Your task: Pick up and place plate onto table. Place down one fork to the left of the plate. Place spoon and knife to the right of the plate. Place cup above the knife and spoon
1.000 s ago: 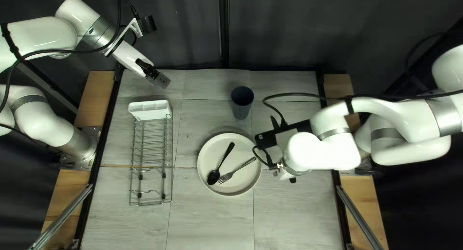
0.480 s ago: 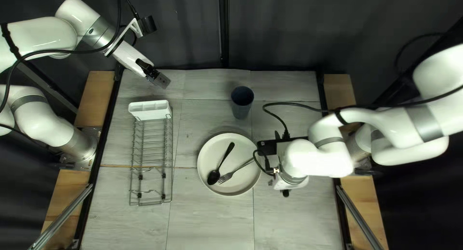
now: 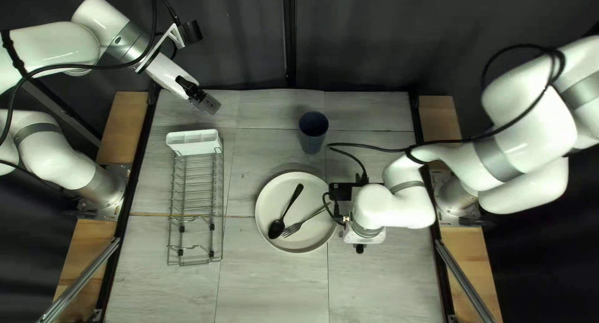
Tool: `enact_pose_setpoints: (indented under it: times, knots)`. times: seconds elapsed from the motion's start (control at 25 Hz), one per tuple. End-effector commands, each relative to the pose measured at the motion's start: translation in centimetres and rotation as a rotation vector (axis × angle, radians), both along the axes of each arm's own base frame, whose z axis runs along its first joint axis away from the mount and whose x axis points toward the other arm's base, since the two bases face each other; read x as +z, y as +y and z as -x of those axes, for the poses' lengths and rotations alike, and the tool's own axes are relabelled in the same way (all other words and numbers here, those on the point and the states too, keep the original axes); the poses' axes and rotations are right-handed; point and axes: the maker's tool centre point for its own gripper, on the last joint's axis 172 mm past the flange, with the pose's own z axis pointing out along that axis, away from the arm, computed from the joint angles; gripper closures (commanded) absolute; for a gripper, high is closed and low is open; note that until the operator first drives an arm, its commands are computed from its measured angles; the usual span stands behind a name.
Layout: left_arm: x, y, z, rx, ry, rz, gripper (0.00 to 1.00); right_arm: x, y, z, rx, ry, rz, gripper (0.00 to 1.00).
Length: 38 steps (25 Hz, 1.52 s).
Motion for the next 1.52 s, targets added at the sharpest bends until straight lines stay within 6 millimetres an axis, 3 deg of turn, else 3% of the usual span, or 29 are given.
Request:
enact_pose_setpoints:
  times: [0.04,0.6,0.64,0.68,0.72,1.0,1.24,1.52]
  knots:
    - [0.0,0.0,0.0,0.0,0.0,0.0,0.0,-0.9,-0.1,-0.1,-0.01,-0.004,0.0,1.0]
    - [0.0,0.0,0.0,0.0,0.0,0.0,0.0,-1.7,0.0,-0.2,0.014,-0.022,0.0,1.0]
    - [0.0,0.0,0.0,0.0,0.0,0.0,0.0,-1.6,0.0,-0.3,0.014,-0.023,-0.002,0.76]
    - [0.0,0.0,0.0,0.0,0.0,0.0,0.0,-1.6,0.1,-0.3,0.014,-0.024,-0.003,0.08]
    - [0.0,0.0,0.0,0.0,0.0,0.0,0.0,-1.5,0.1,-0.3,0.014,-0.024,-0.003,0.0]
    - [0.0,0.0,0.0,0.0,0.0,0.0,0.0,1.7,0.5,-0.5,0.041,-0.027,0.03,0.0]
    - [0.0,0.0,0.0,0.0,0.0,0.0,0.0,5.3,-0.6,-2.8,0.253,-0.036,0.101,0.0]
    - [0.0,0.0,0.0,0.0,0.0,0.0,0.0,5.3,-0.6,-2.8,0.253,-0.036,0.101,0.0]
